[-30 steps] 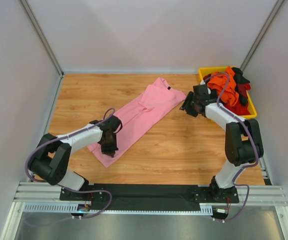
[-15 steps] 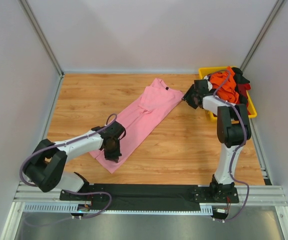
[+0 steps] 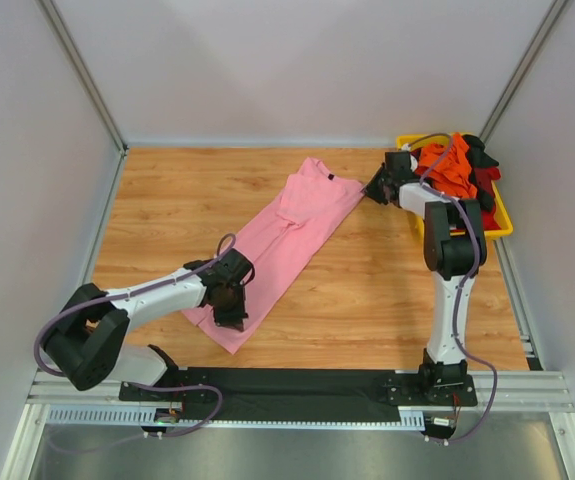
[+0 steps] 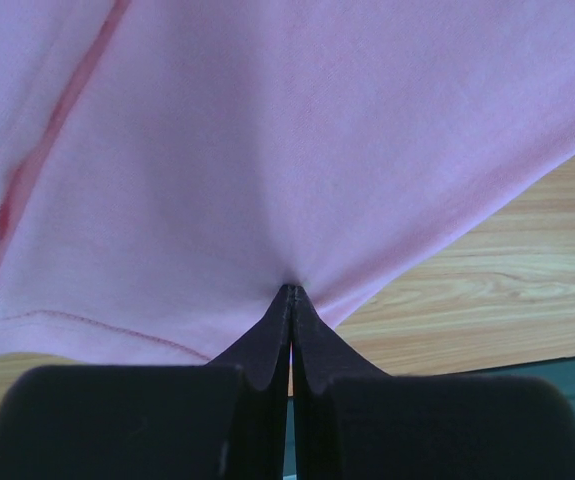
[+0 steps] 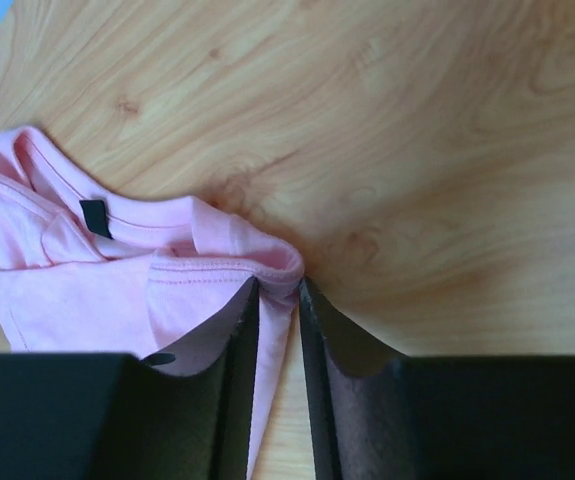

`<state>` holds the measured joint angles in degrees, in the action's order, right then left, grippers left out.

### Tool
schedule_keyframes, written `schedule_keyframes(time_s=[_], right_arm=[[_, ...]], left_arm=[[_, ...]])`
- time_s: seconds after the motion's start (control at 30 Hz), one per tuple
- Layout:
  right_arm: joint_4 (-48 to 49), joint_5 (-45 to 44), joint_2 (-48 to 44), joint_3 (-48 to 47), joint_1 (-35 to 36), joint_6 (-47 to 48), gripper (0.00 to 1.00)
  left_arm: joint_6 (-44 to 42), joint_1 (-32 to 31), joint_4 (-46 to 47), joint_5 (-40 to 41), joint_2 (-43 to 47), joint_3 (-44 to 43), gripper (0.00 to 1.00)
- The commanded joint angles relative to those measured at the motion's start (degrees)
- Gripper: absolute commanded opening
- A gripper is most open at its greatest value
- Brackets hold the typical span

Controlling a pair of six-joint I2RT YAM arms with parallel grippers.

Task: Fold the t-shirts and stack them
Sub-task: Fold the tshirt

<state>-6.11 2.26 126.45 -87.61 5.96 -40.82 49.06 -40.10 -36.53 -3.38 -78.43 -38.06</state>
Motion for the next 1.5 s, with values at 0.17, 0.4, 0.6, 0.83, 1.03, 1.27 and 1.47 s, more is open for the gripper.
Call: schedule_keyframes(time_s=[0.17,0.4,0.6,0.83,1.03,1.27,1.47], right_arm=[[-3.4,-0.9,6.7,-11.2,0.0,2.8,0.08],[-8.5,1.2,15.0,-25.5,-0.2,7.0,0.07],[-12.5,3.6,18.7,-36.8,-0.8,8.9,0.19],[-15.4,10.3,7.2,-25.1,-0.8,5.4,0.39],[-17.6,10.6,-11.8,-2.9,3.3,2.0,0.48],[-18.2,9.9,-27.8,16.8,12.2,-3.2,0.49],[-16.9,5.7,-37.2,27.7,25.0,-11.1,0.49]], left_arm=[[3.5,-1.5,-1.1,-0.4,-0.9,-1.0,0.03],[3.8,-3.2,-5.9,-2.8,1.1,-9.9,0.34],[-6.8,-0.6,-17.1,10.0,0.0,-24.0,0.51],[-13.0,16.3,-14.3,11.6,-0.2,-20.1,0.49],[-16.7,22.0,-15.2,12.8,-4.4,-19.3,0.51],[-17.9,25.6,-13.2,12.1,-7.4,-15.8,0.52],[-17.5,26.6,-12.2,7.9,-14.2,-15.7,0.41]])
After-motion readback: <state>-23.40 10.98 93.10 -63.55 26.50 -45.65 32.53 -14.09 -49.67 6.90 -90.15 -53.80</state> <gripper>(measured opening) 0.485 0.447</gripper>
